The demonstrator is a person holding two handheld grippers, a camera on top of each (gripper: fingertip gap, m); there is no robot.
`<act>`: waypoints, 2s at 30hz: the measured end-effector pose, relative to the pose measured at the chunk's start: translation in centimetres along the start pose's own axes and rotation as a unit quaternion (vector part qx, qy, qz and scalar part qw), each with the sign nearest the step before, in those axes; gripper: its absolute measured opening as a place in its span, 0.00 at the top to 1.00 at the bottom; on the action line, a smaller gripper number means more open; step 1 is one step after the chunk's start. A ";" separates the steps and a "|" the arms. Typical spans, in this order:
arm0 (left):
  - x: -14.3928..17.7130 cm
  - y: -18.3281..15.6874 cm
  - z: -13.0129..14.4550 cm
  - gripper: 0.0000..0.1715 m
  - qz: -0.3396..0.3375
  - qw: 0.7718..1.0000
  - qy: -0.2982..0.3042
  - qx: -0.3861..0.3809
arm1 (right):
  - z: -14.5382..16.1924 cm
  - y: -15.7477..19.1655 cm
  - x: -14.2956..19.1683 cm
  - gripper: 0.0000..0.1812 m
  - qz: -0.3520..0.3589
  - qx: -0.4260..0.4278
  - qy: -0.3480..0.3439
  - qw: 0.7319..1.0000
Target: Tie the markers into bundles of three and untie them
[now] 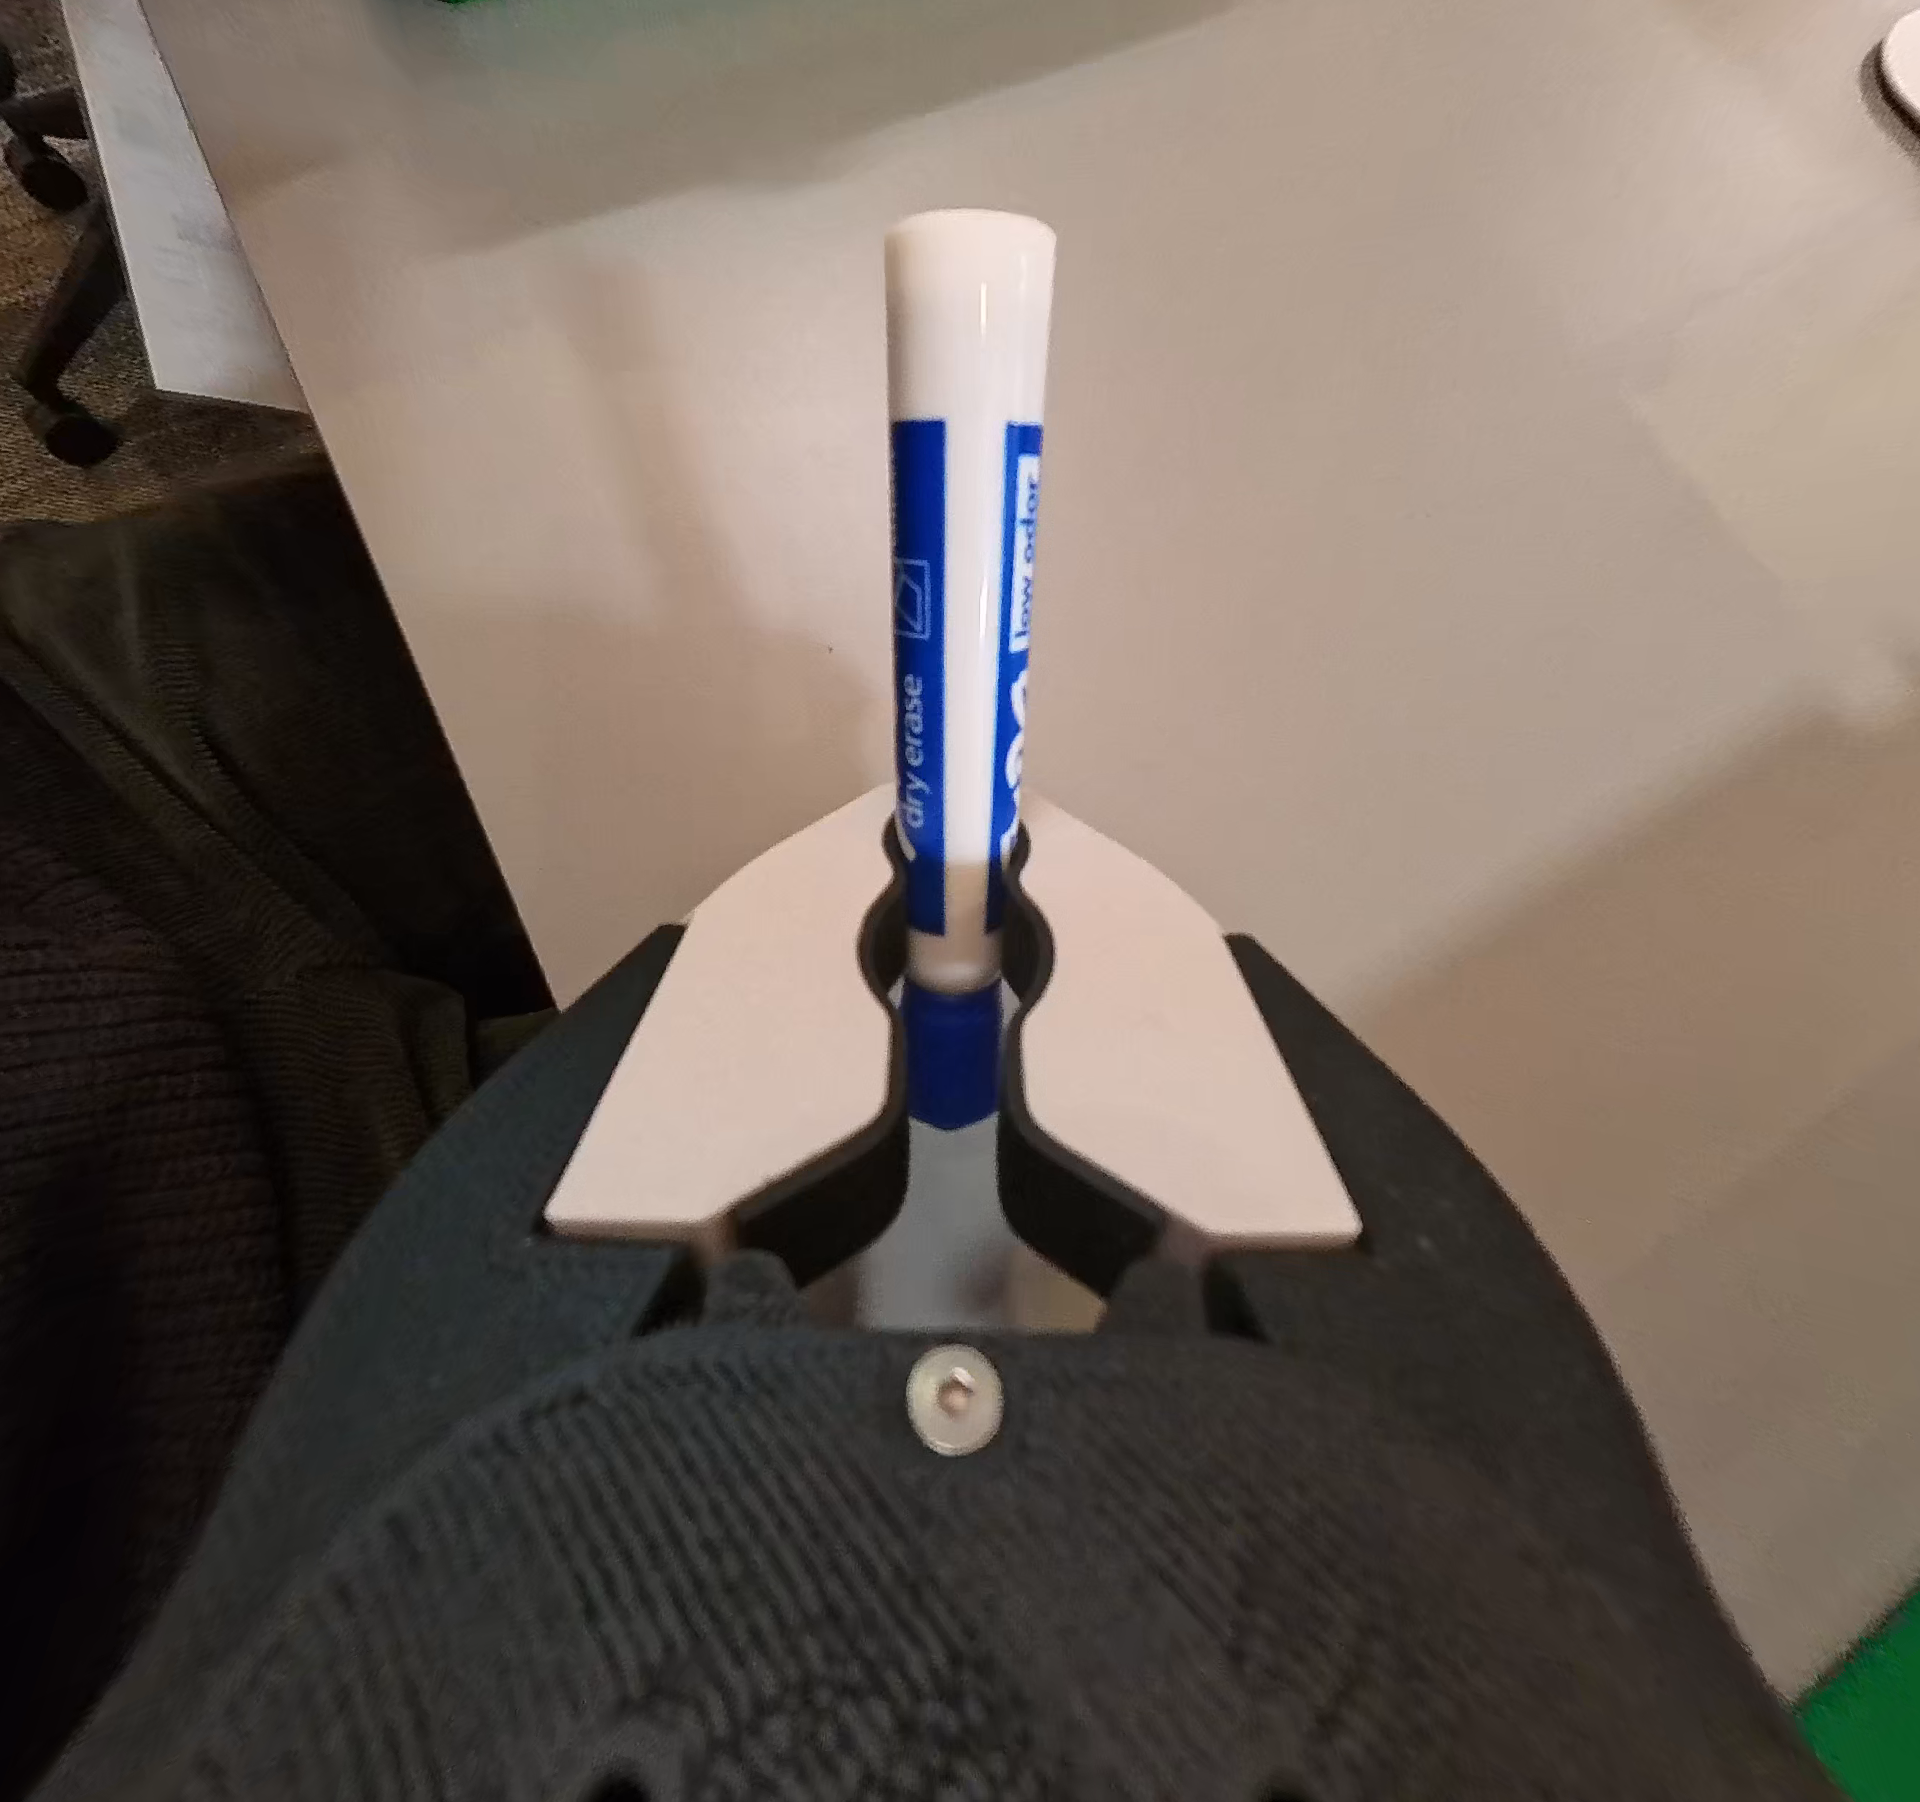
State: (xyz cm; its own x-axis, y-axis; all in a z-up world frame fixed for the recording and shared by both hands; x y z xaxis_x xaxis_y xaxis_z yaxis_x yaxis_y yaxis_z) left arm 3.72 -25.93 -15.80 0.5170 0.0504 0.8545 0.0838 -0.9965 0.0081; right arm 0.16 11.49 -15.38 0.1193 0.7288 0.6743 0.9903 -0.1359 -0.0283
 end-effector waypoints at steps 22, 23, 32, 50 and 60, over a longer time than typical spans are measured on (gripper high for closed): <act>4.7 3.1 6.0 0.90 0.059 0.993 0.094 -0.049 | 0.1 0.3 -0.2 0.92 -0.008 0.005 0.004 1.000; 4.5 3.1 6.1 0.88 0.052 0.992 0.099 -0.061 | 0.1 0.3 -0.2 0.92 -0.008 0.006 0.004 1.000; 4.2 1.8 6.4 0.82 0.049 0.984 0.112 -0.134 | 0.2 0.4 -0.2 0.92 -0.011 0.009 0.005 1.000; 3.1 0.8 5.2 0.88 0.044 0.982 0.105 -0.149 | 0.2 0.6 -0.3 0.92 -0.011 0.016 0.008 1.000; 7.1 1.7 0.4 0.89 0.048 0.995 -0.054 -0.062 | 0.2 0.6 -0.3 0.92 -0.011 0.018 0.008 1.000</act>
State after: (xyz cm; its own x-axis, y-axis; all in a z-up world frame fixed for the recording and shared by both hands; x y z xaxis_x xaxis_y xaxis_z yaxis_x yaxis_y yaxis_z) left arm 7.85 -27.20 -9.88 0.6059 -0.0456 0.7942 -0.0728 -0.9973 -0.0018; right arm 0.78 11.32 -15.71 0.0961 0.7200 0.6873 0.9947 -0.0951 -0.0395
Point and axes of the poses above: each gripper's, where its closed fingertips meet, x back along the fingers, z out of its underside, y = z × x across the jaws, the point moved 3 cm from there along x, back along the fingers, and after that the axes turned 2 degrees about -x, right-handed, at the moved point
